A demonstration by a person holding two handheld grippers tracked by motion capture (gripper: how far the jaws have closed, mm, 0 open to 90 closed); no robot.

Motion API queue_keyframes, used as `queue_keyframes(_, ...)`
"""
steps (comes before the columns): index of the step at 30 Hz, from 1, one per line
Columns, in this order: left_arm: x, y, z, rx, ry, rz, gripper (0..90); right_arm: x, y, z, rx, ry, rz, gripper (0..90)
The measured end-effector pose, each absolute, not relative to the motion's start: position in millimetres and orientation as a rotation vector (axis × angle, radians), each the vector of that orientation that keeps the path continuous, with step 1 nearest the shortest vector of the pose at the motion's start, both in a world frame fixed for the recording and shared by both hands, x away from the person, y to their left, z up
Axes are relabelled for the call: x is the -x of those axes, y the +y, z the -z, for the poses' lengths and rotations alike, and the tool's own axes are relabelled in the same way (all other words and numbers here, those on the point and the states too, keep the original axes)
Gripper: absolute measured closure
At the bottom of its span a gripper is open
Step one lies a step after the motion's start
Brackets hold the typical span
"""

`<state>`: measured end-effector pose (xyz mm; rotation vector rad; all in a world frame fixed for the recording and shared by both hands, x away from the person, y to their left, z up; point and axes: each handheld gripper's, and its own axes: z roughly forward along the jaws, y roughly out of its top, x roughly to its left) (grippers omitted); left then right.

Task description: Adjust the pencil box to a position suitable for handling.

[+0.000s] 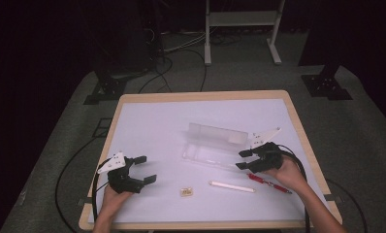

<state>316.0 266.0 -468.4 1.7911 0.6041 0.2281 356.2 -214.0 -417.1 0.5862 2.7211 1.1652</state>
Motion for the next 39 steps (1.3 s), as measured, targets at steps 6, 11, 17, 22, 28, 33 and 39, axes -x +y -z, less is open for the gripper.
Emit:
queue_keyframes(6, -316.1, 265.9, 468.5, -1.790, 0.606, -0.229, 7.4, -349.4, -231.6, 422.5, -0.628, 2.711, -1.161, 49.3)
queue_keyframes(11, -316.1, 265.9, 468.6, -1.792, 0.606, -0.229, 7.5, -344.5, -240.9, 424.6, -0.648, 2.703, -1.160, 49.1)
queue_keyframes(17, -316.1, 265.9, 468.6, -1.791, 0.606, -0.227, 7.4, -338.5, -251.2, 430.0, -0.670, 2.700, -1.145, 49.2)
queue_keyframes(22, -316.1, 265.6, 468.6, -1.792, 0.606, -0.230, 7.5, -333.2, -260.0, 436.2, -0.701, 2.699, -1.135, 49.4)
queue_keyframes(28, -316.2, 265.9, 468.6, -1.790, 0.609, -0.228, 7.5, -328.7, -267.7, 441.3, -0.721, 2.694, -1.133, 51.0)
queue_keyframes(33, -316.2, 265.9, 468.7, -1.790, 0.608, -0.227, 7.5, -324.2, -270.3, 445.7, -0.729, 2.699, -1.121, 52.1)
queue_keyframes(39, -316.2, 266.0, 468.7, -1.790, 0.608, -0.225, 7.5, -318.3, -274.4, 448.9, -0.731, 2.702, -1.119, 54.8)
